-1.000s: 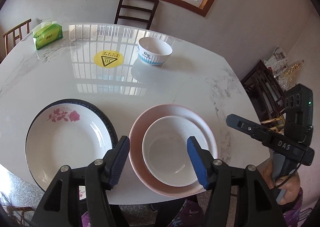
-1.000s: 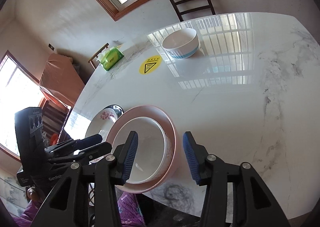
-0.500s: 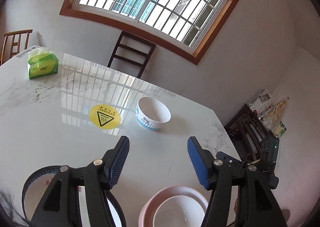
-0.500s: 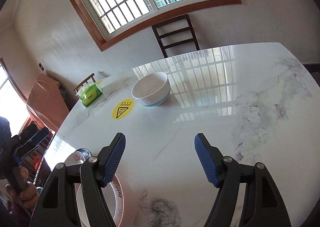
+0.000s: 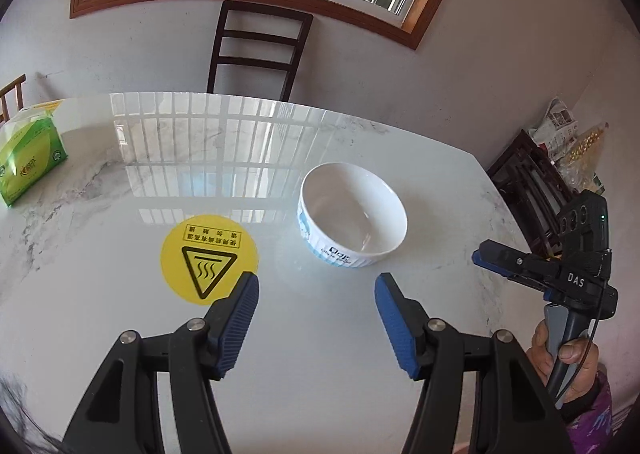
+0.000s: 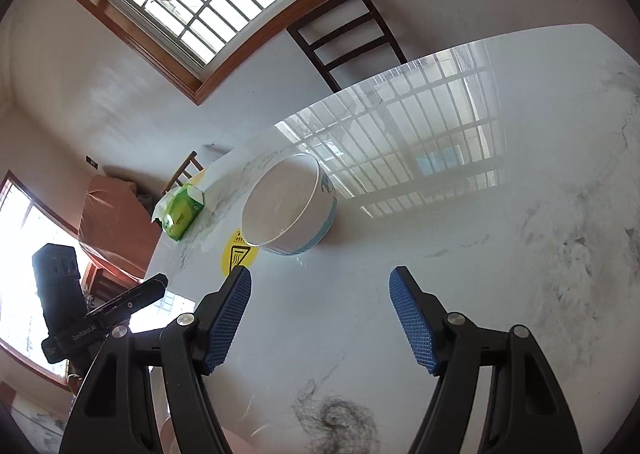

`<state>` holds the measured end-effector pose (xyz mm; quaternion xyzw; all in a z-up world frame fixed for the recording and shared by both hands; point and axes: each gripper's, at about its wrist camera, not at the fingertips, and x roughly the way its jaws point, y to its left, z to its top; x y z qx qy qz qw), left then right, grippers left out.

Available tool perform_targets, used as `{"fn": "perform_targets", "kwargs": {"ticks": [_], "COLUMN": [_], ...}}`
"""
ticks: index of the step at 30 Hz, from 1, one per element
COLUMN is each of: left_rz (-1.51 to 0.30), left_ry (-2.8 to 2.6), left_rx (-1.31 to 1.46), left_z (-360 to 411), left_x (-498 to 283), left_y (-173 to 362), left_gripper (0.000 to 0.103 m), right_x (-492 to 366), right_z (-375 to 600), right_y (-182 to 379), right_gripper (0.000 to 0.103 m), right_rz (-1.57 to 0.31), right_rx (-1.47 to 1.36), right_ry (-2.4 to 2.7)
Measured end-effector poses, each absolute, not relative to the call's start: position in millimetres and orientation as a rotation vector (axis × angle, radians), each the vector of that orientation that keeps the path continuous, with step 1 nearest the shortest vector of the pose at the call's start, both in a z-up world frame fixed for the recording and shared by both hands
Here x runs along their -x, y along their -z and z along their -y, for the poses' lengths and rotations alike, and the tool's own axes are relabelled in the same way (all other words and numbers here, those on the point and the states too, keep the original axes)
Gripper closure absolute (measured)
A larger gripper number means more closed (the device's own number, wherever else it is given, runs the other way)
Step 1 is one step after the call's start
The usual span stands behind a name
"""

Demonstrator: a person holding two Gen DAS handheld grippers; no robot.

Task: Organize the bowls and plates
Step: 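Move both grippers to the blue-banded white bowl and grasp its rim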

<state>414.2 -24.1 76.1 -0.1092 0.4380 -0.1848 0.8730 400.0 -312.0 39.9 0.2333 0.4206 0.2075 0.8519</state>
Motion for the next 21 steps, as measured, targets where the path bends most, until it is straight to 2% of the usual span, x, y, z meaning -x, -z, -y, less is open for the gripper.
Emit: {"fn": "perform_targets", "kwargs": {"ticks": [5, 8, 17, 21], "left_rz": [-0.906, -0.924, -1.007, -1.028], "left_ry": [0.432, 0.428, 0.403, 0.365], "left_rx": [0.233, 0.194, 0.200, 0.179], "left_z": [36, 47, 64, 71], "left_x": [-448, -464, -495, -502], "left_y": [-74, -67, -42, -31], "left_gripper": [0.041, 0.041, 0.041, 0.041], "right_x": [-436, -450, -480, -488], "right_z": [299, 294, 280, 277], "right_y": [-36, -31, -15, -13], "right_gripper": [0.034, 0.039, 0.046, 0.053], "right_rz": [-0.918, -0.938, -0.996, -1.008], "right_rx": [-0.497, -0.516, -0.513, -0.505], "right_ry": [-0.435, -0.428, -0.392, -0.382]}}
